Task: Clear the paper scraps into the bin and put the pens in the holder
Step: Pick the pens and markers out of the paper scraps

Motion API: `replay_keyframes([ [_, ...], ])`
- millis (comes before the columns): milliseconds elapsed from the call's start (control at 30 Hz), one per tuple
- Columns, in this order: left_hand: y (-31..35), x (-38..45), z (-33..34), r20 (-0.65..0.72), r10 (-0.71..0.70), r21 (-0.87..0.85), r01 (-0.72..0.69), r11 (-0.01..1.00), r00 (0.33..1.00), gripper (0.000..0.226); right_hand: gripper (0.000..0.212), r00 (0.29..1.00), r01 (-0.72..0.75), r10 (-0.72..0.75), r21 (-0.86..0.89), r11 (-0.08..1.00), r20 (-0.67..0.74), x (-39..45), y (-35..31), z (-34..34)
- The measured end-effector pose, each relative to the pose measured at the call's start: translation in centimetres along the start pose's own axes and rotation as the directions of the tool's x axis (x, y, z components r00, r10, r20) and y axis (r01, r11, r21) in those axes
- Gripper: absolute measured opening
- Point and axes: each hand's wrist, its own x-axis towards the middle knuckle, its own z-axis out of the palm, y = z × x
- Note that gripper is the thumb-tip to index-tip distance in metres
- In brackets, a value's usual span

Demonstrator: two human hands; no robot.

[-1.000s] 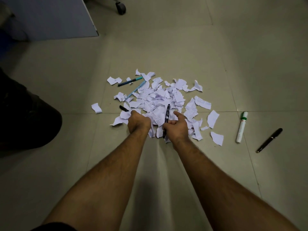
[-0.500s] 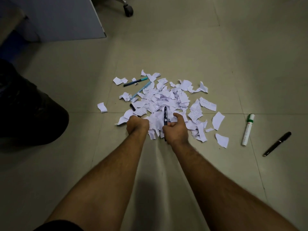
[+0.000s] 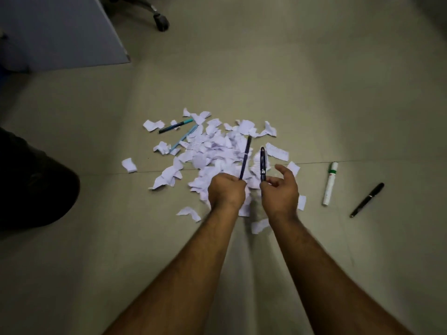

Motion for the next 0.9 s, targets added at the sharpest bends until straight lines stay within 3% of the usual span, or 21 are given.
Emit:
replay_keyframes([
  [200,-0.1,-5.1,9.7,0.327,0.073,0.194,-0.143,0.97,0.942,0.02,0.042,0.932,-0.182,0.192,0.06,0.981,-0.309,1.6,4.6,-10.4],
  [300,-0.3,-7.1,13.9,0.451,0.11,0.296,-0.265,0.918,0.886,0.007,0.038,0.865,-0.219,0.219,0.054,0.974,-0.451,1.4,6.6,-15.1],
  [367,-0.2,-8.2,16.4,0.496,0.128,0.337,-0.326,0.883,0.859,0.011,0.037,0.838,-0.221,0.21,0.038,0.974,-0.504,1.4,7.8,-17.2],
  [567,0.5,-9.8,21.5,0.513,0.19,0.409,-0.433,0.803,0.837,0.024,0.039,0.814,-0.22,0.174,-0.018,0.975,-0.555,3.3,8.3,-20.4],
  [767,1.2,-10.3,23.2,0.494,0.279,0.45,-0.516,0.729,0.823,0.022,0.041,0.847,-0.179,0.132,-0.042,0.983,-0.516,6.2,7.4,-20.0],
  [900,0.3,-10.5,21.4,0.501,0.378,0.387,-0.592,0.706,0.778,0.014,0.023,0.812,-0.117,0.078,-0.031,0.993,-0.579,5.2,7.8,-17.8],
])
